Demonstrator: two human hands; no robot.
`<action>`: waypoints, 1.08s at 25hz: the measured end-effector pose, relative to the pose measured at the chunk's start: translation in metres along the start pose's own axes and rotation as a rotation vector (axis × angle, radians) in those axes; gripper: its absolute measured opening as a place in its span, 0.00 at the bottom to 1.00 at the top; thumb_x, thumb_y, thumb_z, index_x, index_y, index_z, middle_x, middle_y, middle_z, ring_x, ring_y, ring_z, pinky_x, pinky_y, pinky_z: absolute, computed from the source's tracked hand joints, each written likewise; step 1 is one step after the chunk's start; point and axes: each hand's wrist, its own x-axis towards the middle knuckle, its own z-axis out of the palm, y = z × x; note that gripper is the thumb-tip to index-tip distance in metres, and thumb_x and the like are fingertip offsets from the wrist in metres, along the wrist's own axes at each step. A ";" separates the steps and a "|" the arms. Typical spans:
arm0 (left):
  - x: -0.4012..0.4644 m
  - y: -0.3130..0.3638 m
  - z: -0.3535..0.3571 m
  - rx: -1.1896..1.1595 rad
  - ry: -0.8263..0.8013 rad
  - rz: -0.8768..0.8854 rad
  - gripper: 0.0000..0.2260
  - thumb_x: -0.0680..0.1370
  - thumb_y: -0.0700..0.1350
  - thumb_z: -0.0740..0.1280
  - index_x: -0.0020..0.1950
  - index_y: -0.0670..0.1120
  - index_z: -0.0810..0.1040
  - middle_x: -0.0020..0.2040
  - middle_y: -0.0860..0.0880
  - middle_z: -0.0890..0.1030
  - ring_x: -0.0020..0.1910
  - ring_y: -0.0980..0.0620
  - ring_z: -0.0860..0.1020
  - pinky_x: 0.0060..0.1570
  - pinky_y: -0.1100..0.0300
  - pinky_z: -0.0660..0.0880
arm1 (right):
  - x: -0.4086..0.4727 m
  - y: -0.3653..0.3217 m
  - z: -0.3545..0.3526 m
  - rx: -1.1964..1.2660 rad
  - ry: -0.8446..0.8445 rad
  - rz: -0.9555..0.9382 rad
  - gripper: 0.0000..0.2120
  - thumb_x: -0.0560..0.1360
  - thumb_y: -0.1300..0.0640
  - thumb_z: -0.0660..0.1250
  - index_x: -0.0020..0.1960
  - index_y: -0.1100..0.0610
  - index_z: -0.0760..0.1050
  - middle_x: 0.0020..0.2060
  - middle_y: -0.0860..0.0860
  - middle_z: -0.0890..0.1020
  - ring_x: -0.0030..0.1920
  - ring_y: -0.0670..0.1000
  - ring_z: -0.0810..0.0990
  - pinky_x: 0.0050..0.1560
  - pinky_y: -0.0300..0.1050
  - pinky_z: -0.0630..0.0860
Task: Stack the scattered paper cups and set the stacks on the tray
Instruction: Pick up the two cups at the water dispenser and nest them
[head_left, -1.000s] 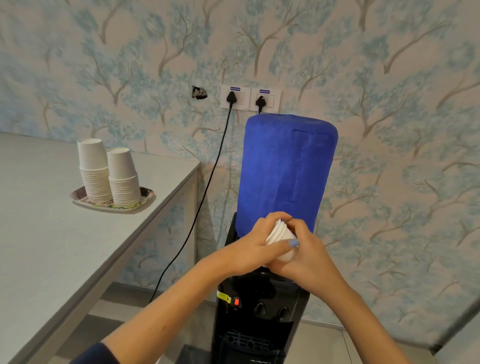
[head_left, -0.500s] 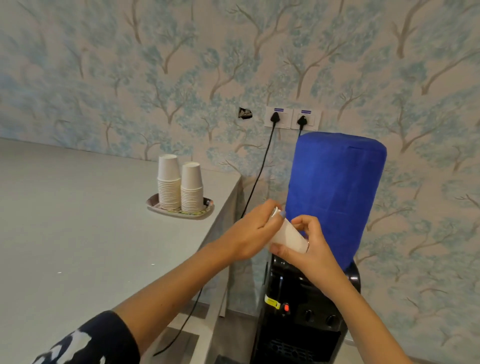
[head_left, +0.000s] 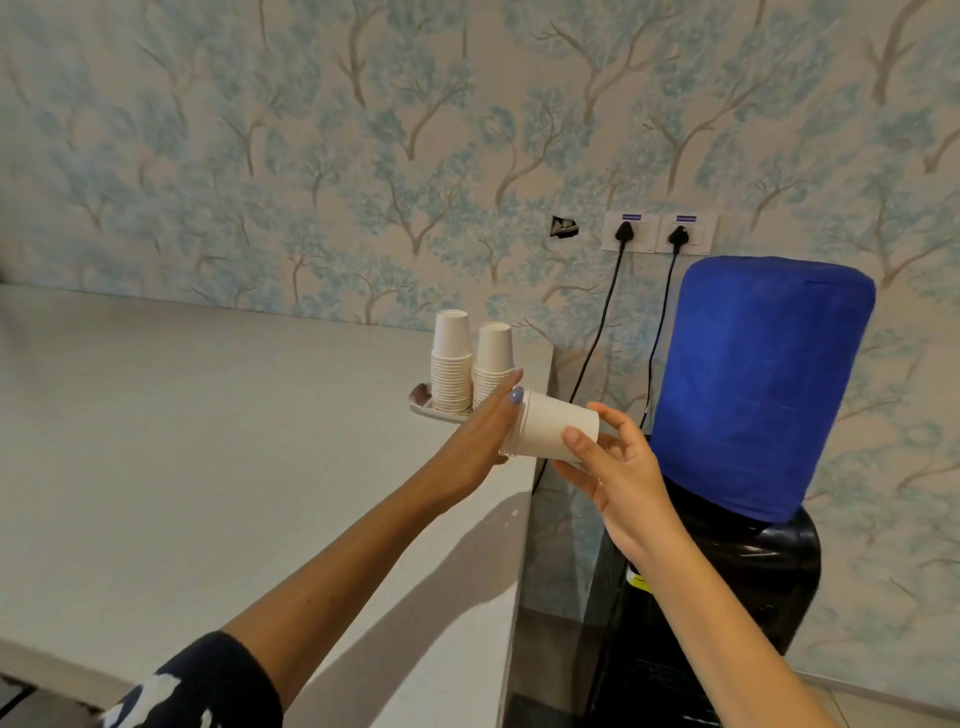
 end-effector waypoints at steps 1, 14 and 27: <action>0.002 -0.002 -0.010 0.015 -0.007 0.035 0.22 0.79 0.60 0.52 0.72 0.60 0.58 0.67 0.60 0.65 0.64 0.57 0.68 0.59 0.58 0.75 | 0.004 0.001 0.008 0.008 0.017 -0.005 0.24 0.65 0.57 0.74 0.59 0.49 0.73 0.59 0.58 0.77 0.54 0.55 0.82 0.45 0.45 0.81; 0.131 -0.003 -0.065 0.205 0.280 0.018 0.15 0.81 0.46 0.61 0.66 0.42 0.69 0.52 0.41 0.82 0.46 0.47 0.83 0.49 0.47 0.80 | 0.156 -0.032 0.067 -0.748 0.087 -0.532 0.26 0.70 0.55 0.74 0.66 0.49 0.71 0.62 0.49 0.75 0.60 0.50 0.74 0.58 0.47 0.75; 0.205 -0.046 -0.078 0.066 0.233 -0.257 0.09 0.82 0.41 0.56 0.57 0.38 0.72 0.42 0.41 0.80 0.33 0.49 0.79 0.39 0.54 0.79 | 0.264 -0.019 0.108 -1.280 -0.017 -0.404 0.25 0.71 0.52 0.69 0.68 0.47 0.71 0.59 0.58 0.75 0.60 0.59 0.74 0.55 0.48 0.71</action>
